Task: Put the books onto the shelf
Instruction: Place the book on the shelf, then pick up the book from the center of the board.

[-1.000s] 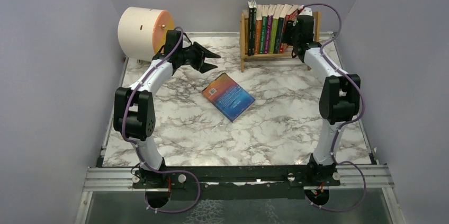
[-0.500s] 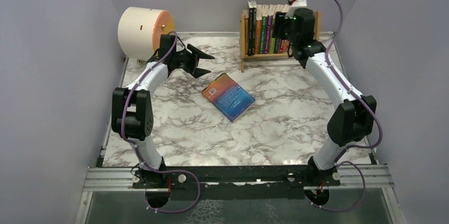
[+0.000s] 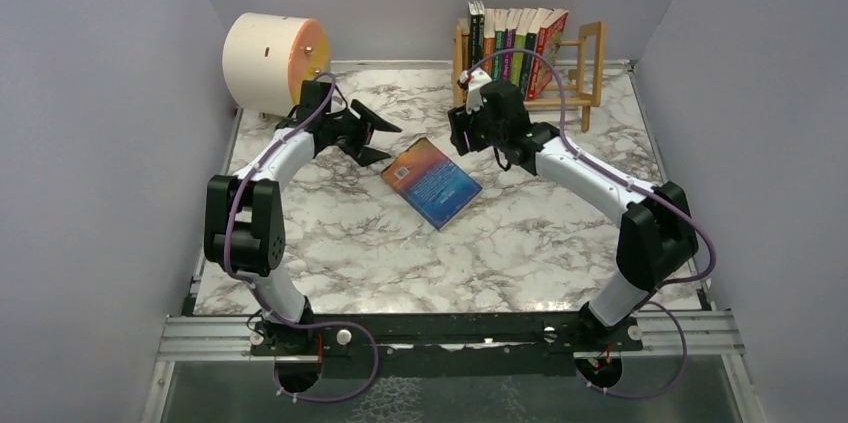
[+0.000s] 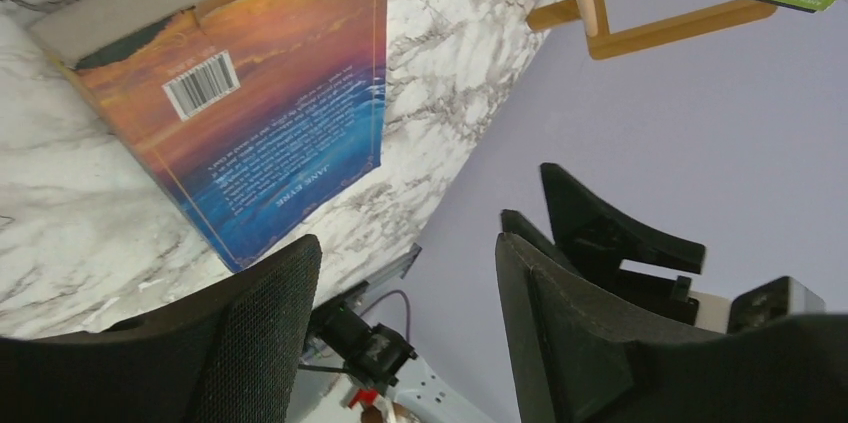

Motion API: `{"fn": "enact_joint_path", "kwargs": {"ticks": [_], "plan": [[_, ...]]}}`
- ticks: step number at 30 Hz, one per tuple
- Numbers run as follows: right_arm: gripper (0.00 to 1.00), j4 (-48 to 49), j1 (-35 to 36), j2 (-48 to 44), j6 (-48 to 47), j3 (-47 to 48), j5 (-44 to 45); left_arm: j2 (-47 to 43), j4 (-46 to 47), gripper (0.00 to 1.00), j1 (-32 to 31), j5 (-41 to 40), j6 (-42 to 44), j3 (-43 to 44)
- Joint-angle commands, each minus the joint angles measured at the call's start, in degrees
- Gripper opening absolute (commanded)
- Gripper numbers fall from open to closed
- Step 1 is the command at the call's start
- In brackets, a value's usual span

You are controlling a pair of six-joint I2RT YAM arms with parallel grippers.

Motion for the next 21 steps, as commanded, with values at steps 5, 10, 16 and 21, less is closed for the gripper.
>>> {"fn": "enact_joint_path", "kwargs": {"ticks": [5,10,16,21], "plan": [[0.58,0.38,0.86,-4.21,8.46,-9.97,-4.35,-8.37,-3.84,0.58,0.24,-12.3,10.59,-2.99],[0.59,1.26,0.42,-2.01,12.09,-12.09,-7.27,-9.44,-4.83,0.58,-0.86,-14.42,12.49,-4.7],[0.59,7.82,-3.45,-0.08,14.0,-14.61,-14.83,-9.76,-5.28,0.58,-4.76,-19.17,13.26,-6.11],[0.59,10.78,-6.31,3.46,14.09,-14.99,-19.85,-9.57,-5.3,0.58,-7.68,-23.24,13.88,-6.53]]}}
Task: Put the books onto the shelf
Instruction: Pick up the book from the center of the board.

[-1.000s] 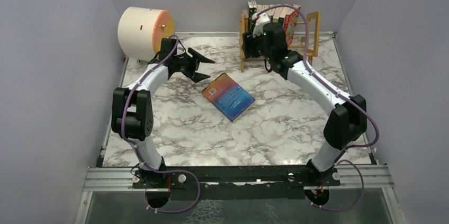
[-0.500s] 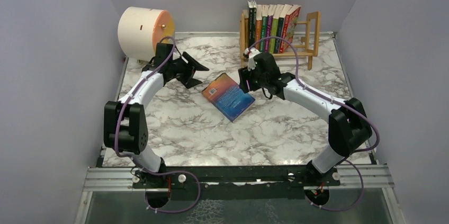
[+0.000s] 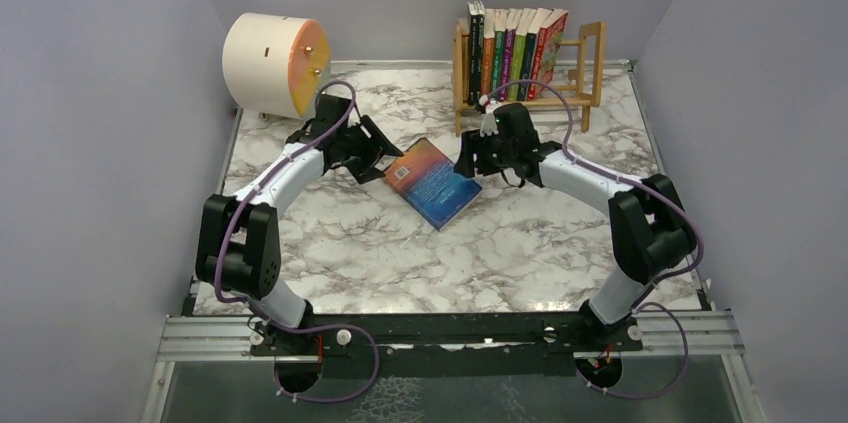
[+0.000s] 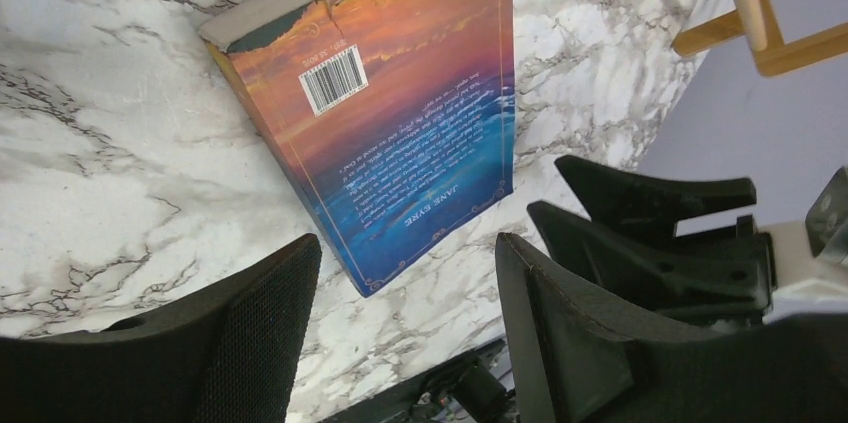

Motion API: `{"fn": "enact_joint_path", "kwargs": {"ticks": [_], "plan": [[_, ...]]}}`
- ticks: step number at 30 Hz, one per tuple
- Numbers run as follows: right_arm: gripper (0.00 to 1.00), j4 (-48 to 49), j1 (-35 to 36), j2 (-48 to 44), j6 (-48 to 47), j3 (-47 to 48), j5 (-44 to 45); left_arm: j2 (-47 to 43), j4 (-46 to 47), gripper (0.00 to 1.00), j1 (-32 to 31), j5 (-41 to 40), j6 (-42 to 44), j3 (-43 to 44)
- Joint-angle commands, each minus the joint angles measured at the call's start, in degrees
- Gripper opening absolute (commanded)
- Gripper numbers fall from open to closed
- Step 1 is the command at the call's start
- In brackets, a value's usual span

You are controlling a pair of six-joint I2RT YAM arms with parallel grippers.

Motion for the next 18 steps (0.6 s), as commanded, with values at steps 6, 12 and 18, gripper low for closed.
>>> {"fn": "enact_joint_path", "kwargs": {"ticks": [6,12,18], "plan": [[0.59,8.17,-3.79,7.31,1.86,-0.67,-10.82,0.09,-0.46,0.58,-4.78,-8.18,3.14,0.0],[0.51,10.51,-4.1,10.45,2.18,-0.42,-16.34,2.98,-0.22,0.57,-6.77,-8.27,3.83,-0.36],[0.38,12.0,-4.1,10.2,2.47,-0.72,-18.59,4.83,1.39,0.57,-8.57,-8.52,3.65,-0.98]]}}
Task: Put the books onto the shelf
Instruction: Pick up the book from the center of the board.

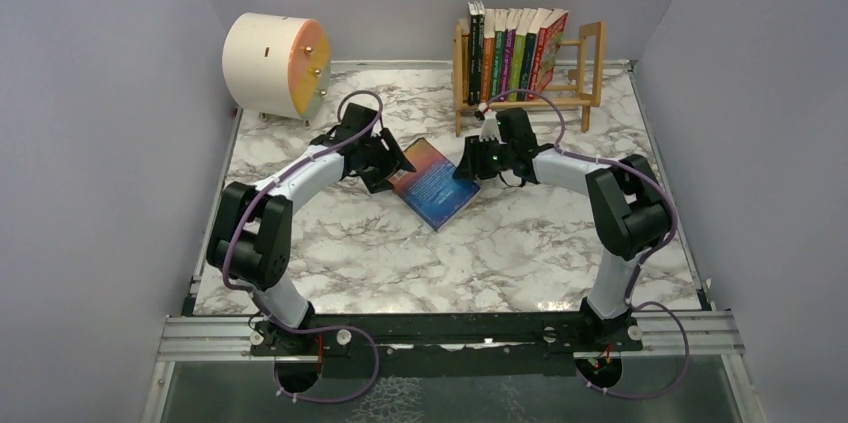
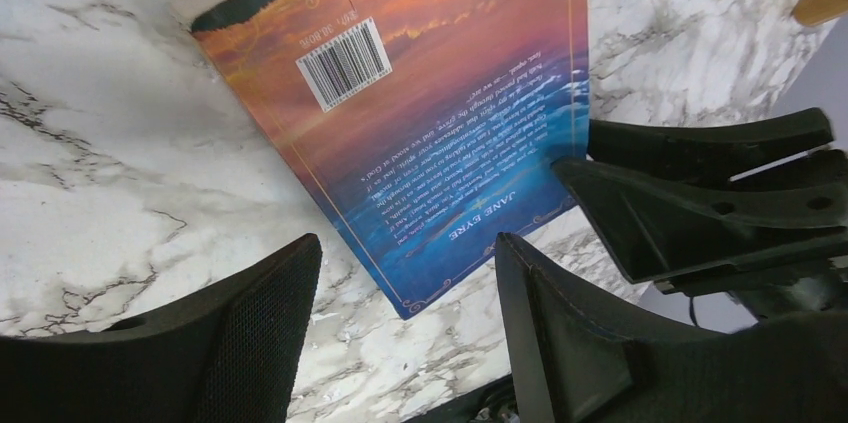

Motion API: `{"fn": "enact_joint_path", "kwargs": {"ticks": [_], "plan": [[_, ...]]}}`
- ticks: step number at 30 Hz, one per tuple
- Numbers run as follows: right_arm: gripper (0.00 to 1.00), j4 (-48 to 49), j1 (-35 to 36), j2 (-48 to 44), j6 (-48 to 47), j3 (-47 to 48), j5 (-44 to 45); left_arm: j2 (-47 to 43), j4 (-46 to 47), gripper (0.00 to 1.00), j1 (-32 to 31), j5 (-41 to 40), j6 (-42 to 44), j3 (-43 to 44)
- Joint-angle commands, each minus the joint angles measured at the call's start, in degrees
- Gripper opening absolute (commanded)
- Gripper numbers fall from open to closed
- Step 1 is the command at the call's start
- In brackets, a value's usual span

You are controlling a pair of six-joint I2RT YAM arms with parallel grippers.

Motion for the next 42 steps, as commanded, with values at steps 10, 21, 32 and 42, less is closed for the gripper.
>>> {"fn": "enact_joint_path", "kwargs": {"ticks": [10,21,32,42], "plan": [[0.21,6.14,0.16,0.3,1.96,-0.42,-11.08,5.85,3.77,0.57,-2.07,-2.26,1.16,-1.48],[0.27,9.59,0.16,2.74,5.53,-1.69,-19.73,7.35,7.12,0.56,-2.08,-3.46,0.06,-4.64],[0.44,8.38,0.16,3.09,7.03,-4.96,-19.53,8.71,8.93,0.56,-2.14,-2.96,-0.72,-5.59],[0.41,16.12,0.07,2.57,11.62,-10.92,-22.65,8.95,9.11,0.56,-2.08,-3.07,-1.08,-5.63]]}}
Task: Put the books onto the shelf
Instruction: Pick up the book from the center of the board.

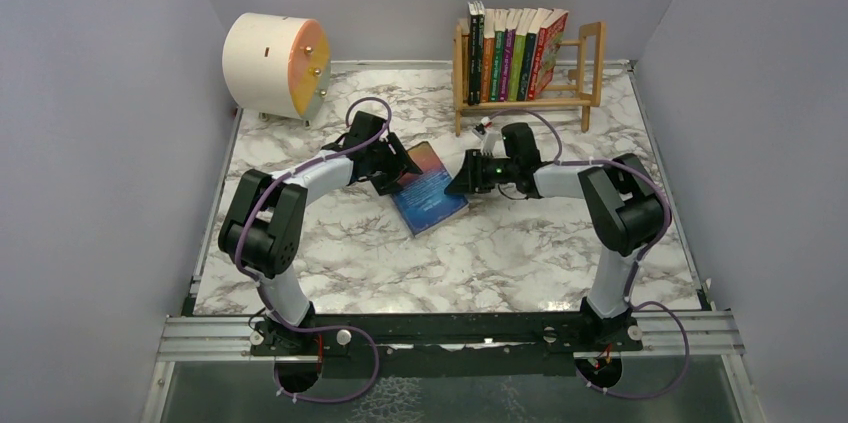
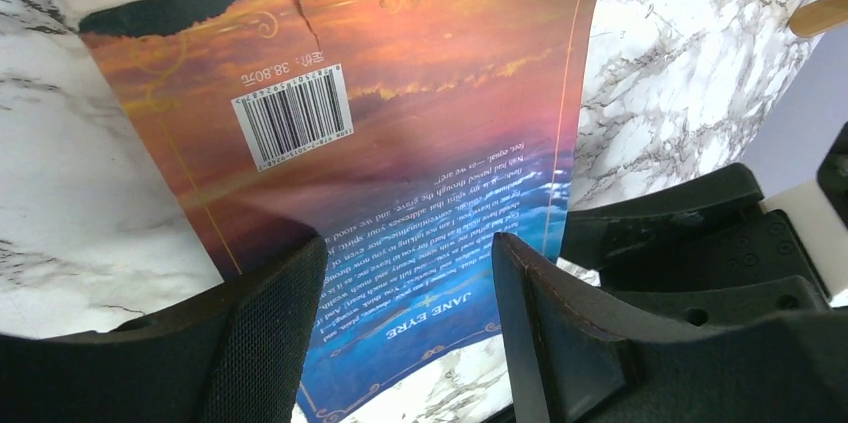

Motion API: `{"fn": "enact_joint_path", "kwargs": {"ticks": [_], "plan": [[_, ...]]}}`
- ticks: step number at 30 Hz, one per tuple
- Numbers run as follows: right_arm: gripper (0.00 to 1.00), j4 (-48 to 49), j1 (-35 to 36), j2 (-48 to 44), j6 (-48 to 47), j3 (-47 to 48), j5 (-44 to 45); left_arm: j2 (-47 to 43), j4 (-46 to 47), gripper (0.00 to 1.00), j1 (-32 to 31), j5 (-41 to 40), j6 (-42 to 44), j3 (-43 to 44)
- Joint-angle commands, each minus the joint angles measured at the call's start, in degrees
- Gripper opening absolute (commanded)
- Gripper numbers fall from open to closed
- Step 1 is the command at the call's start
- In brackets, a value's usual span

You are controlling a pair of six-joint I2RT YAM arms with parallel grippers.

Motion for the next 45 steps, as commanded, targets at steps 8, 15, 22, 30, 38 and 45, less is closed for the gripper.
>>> {"fn": "enact_joint_path", "kwargs": {"ticks": [8,15,22,30,38,45], "plan": [[0.02,3.51,1.04,-0.26,4.52,-3.85,-5.55,3.9,-1.28,0.55,-0.26,-2.42,0.3,-2.27],[0.01,-10.56,1.04,-4.35,-6.49,3.61,2.3,1.07,-5.93,0.56,-0.04,-7.47,3.37,5.26],[0.01,-25.21,1.17,-7.02,-16.06,14.6,12.5,0.69,-9.54,0.56,2.56,-5.57,4.53,16.11],[0.01,-33.11,4.71,-6.01,-21.16,24.29,21.13,4.04,-15.29,0.56,2.75,-3.22,5.32,28.82],[0.01,-35.08,12.46,-3.76,-23.92,28.49,31.68,5.5,-18.47,0.56,1.99,-1.97,6.98,31.38],[0.01,-34.09,16.68,-3.55,-24.89,28.59,39.53,5.75,-21.77,0.56,1.51,-2.21,9.0,31.45]]}}
